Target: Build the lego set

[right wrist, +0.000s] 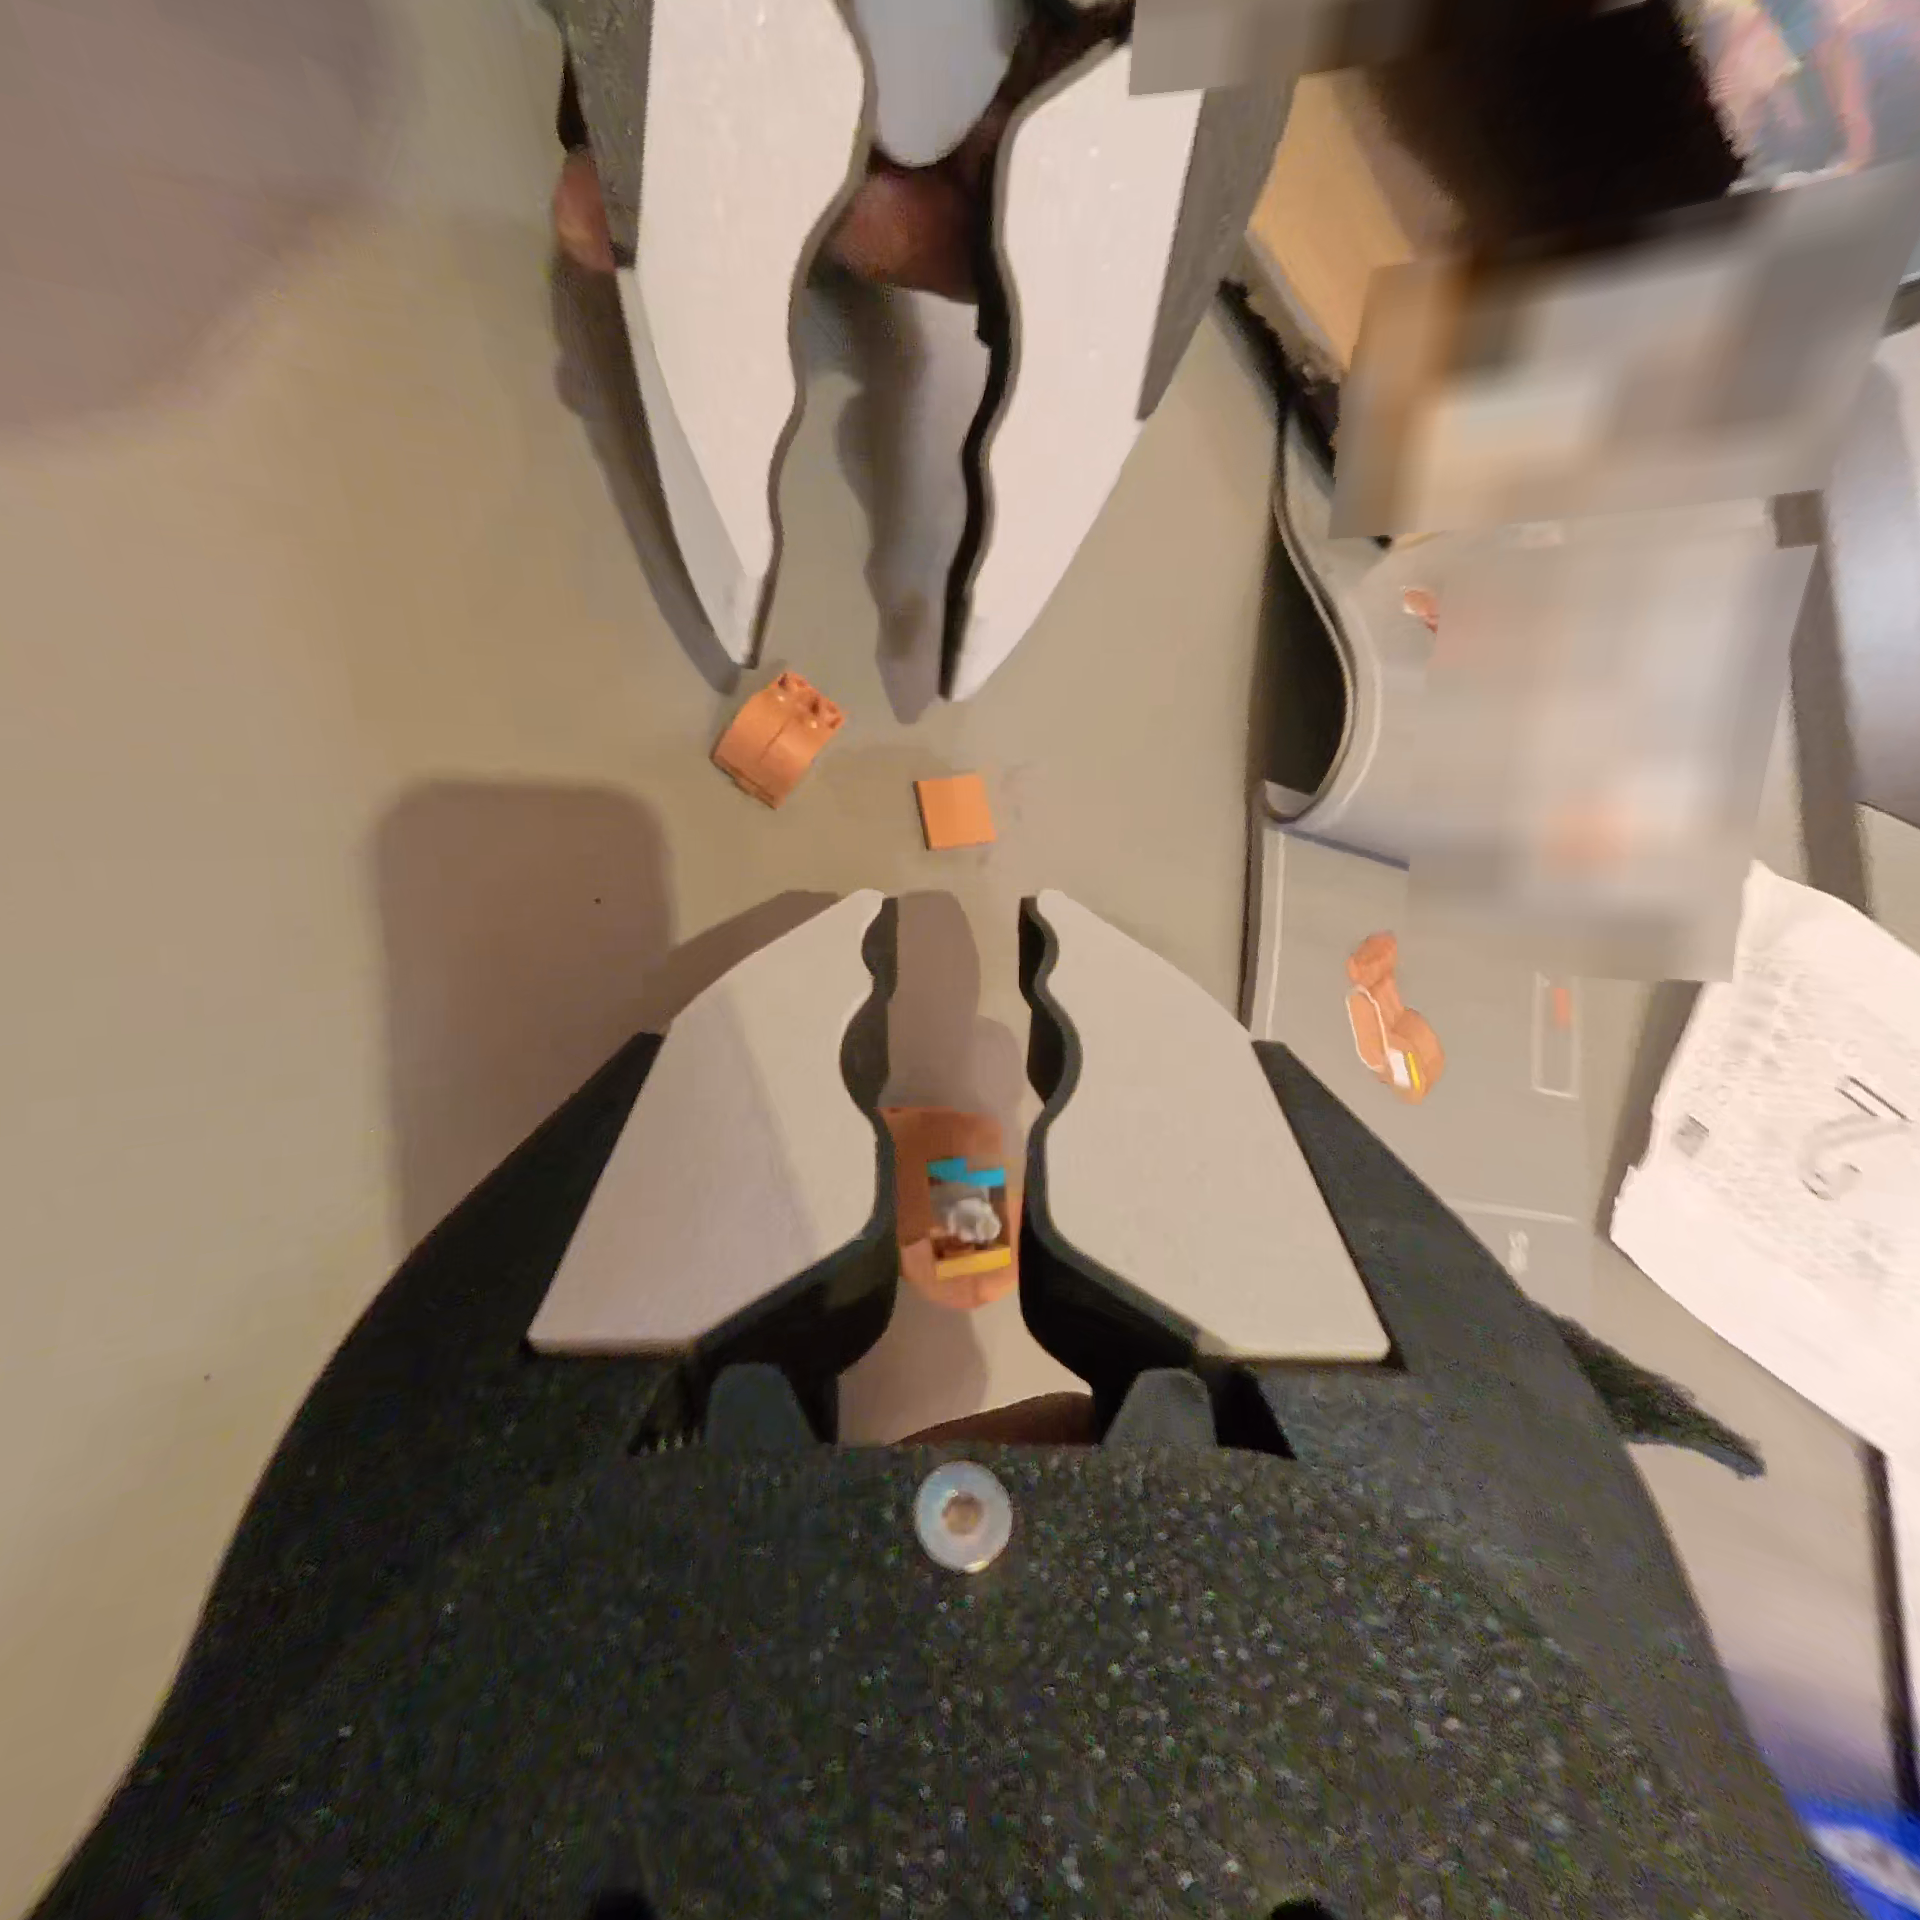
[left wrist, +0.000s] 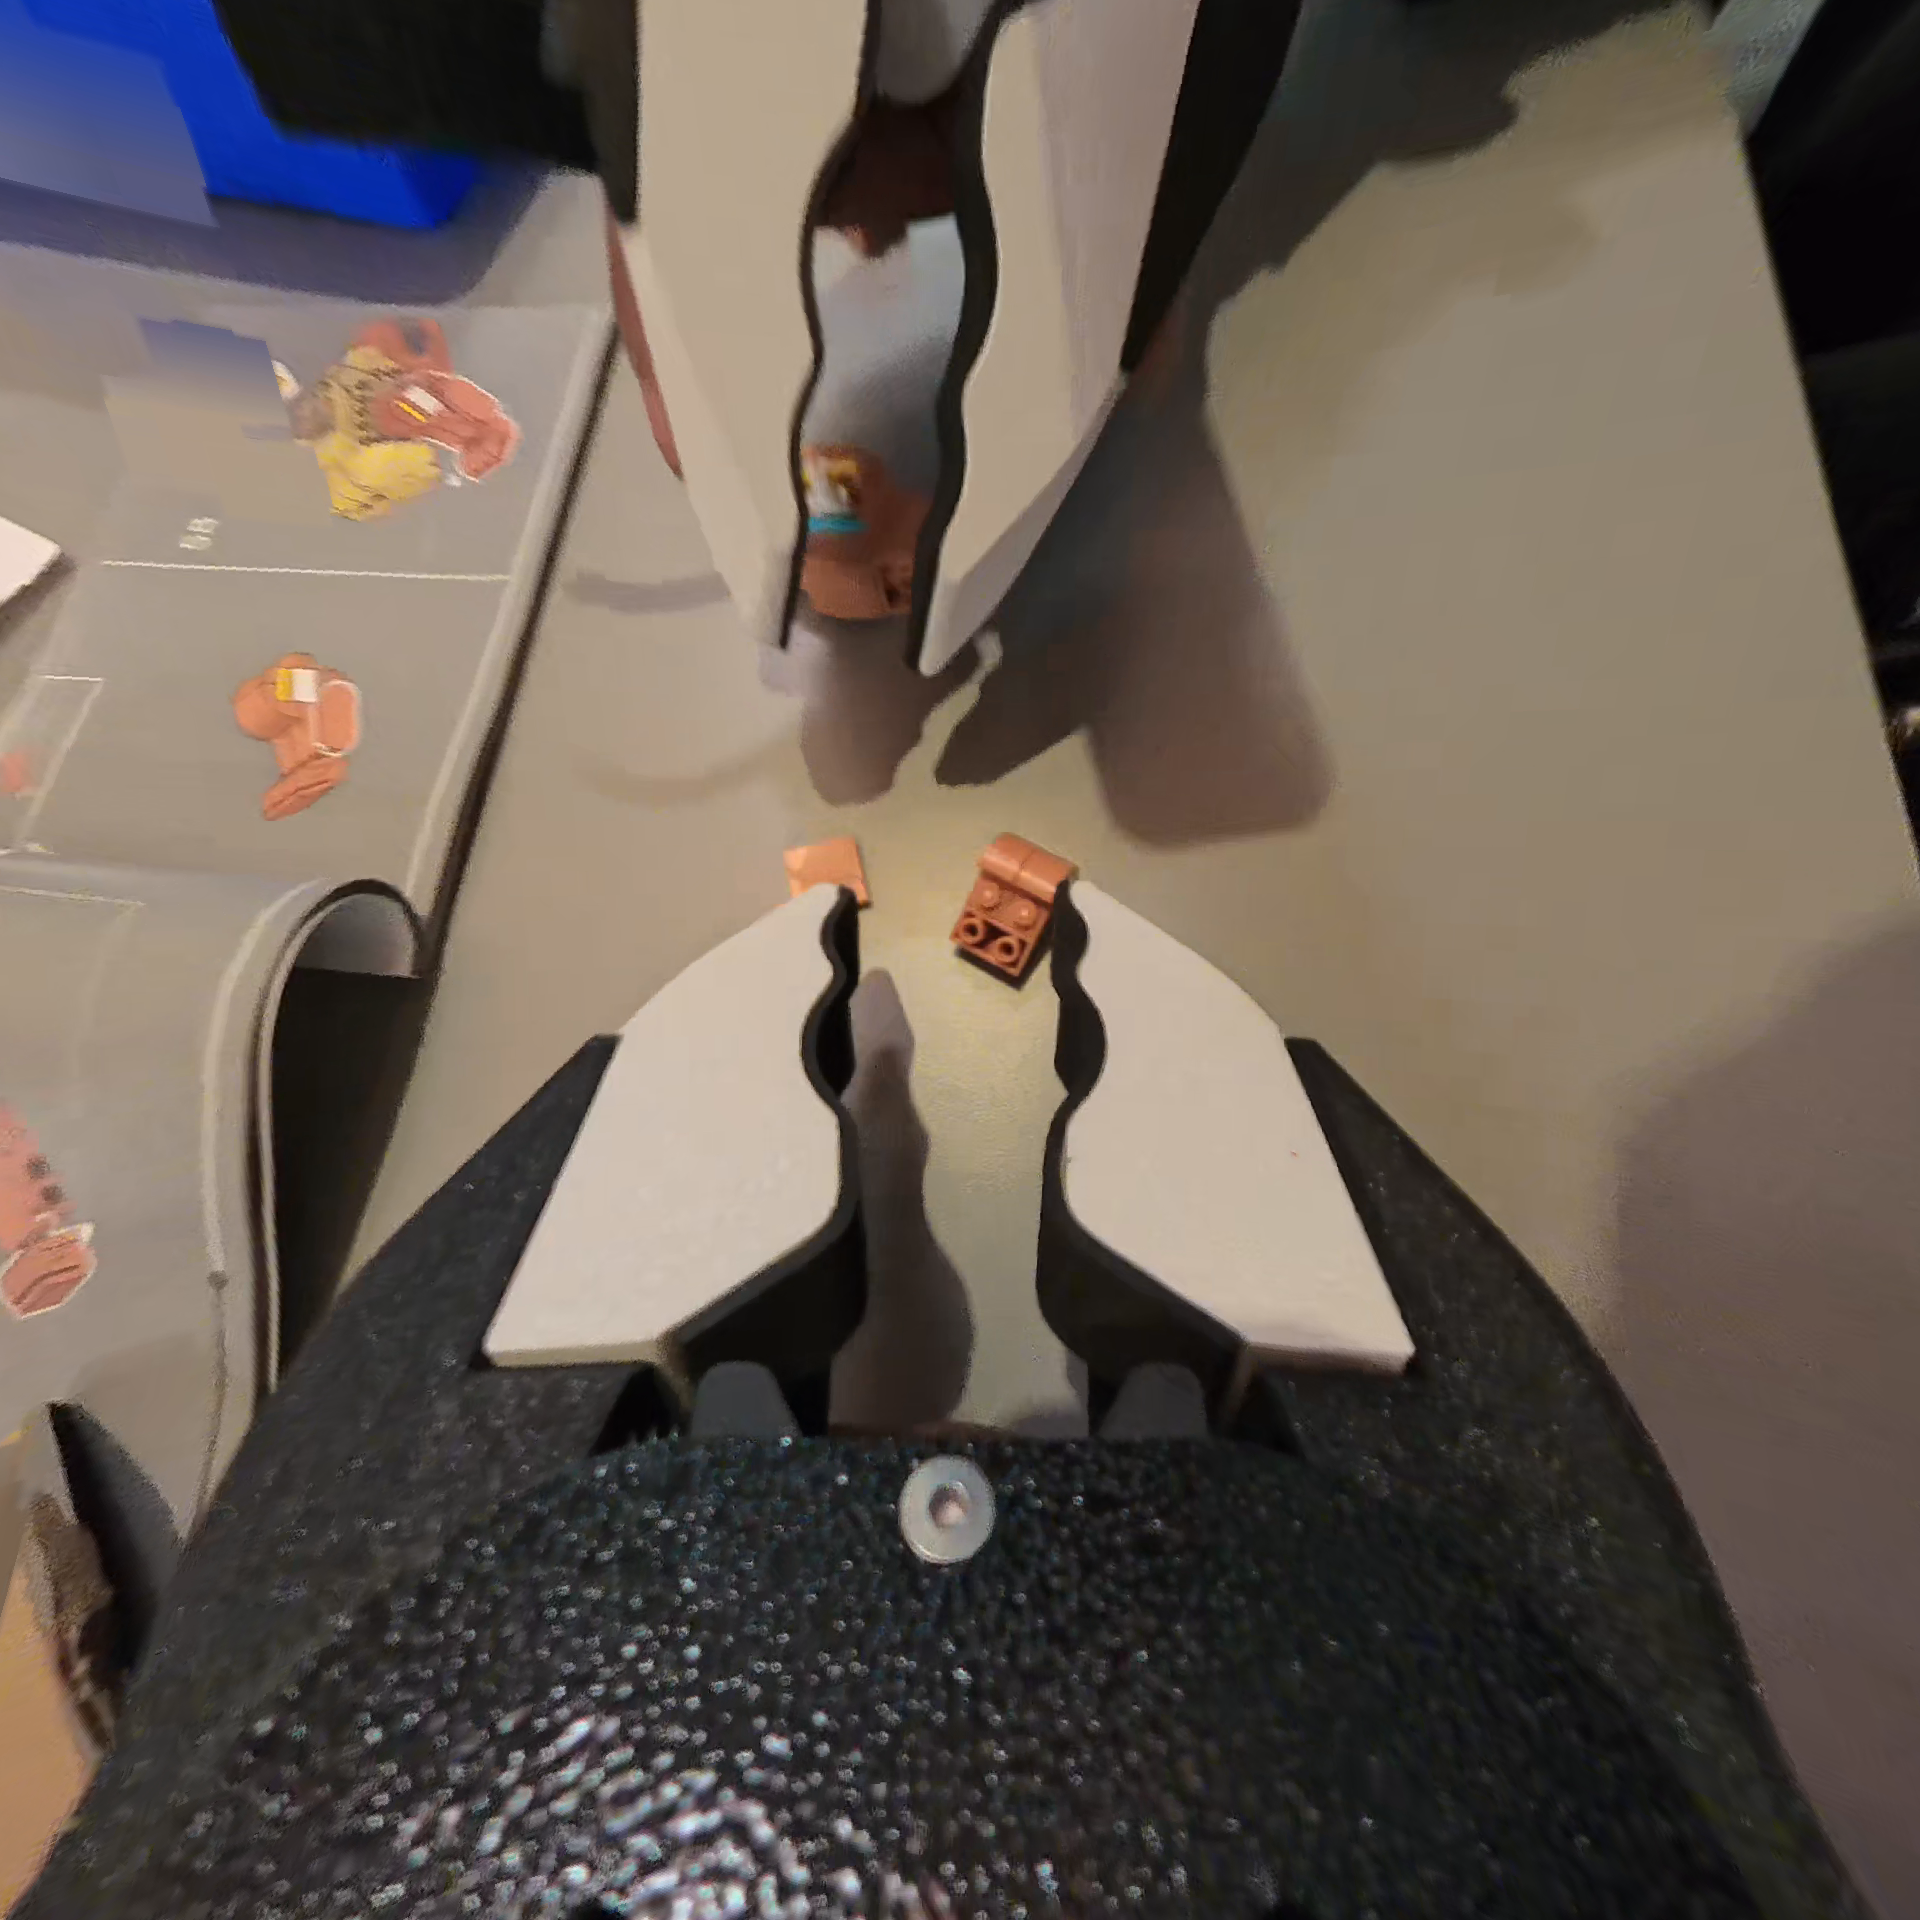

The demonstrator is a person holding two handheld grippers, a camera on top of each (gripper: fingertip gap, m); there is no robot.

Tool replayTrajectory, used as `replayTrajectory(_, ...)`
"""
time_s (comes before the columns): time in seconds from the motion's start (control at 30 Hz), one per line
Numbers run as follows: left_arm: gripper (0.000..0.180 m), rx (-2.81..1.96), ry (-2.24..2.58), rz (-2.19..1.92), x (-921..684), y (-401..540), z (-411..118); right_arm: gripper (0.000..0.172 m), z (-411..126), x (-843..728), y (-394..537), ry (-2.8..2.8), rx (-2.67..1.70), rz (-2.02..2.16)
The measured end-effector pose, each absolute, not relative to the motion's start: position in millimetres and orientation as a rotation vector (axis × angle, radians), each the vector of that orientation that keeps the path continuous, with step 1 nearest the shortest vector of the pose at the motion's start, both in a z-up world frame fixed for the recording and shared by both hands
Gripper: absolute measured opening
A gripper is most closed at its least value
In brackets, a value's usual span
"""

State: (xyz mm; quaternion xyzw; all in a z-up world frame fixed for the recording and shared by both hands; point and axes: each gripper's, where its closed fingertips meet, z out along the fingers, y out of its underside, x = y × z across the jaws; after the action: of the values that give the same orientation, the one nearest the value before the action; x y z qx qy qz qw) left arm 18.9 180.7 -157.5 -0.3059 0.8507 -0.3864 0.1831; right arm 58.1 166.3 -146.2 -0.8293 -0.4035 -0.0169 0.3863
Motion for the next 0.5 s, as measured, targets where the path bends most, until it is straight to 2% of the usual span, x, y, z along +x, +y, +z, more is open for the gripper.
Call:
replayTrajectory(0.17,0.033,-0.982,2.267,-1.156,29.7,200.5,-145.2,0.022,-157.2,50.1,181.9,-1.134,-2.232,0.198)
replayTrajectory(0.5,0.033,-1.076,2.344,-1.063,31.0,206.8,-170.4,0.021,-177.8,50.6,194.3,-1.138,-2.321,0.201)
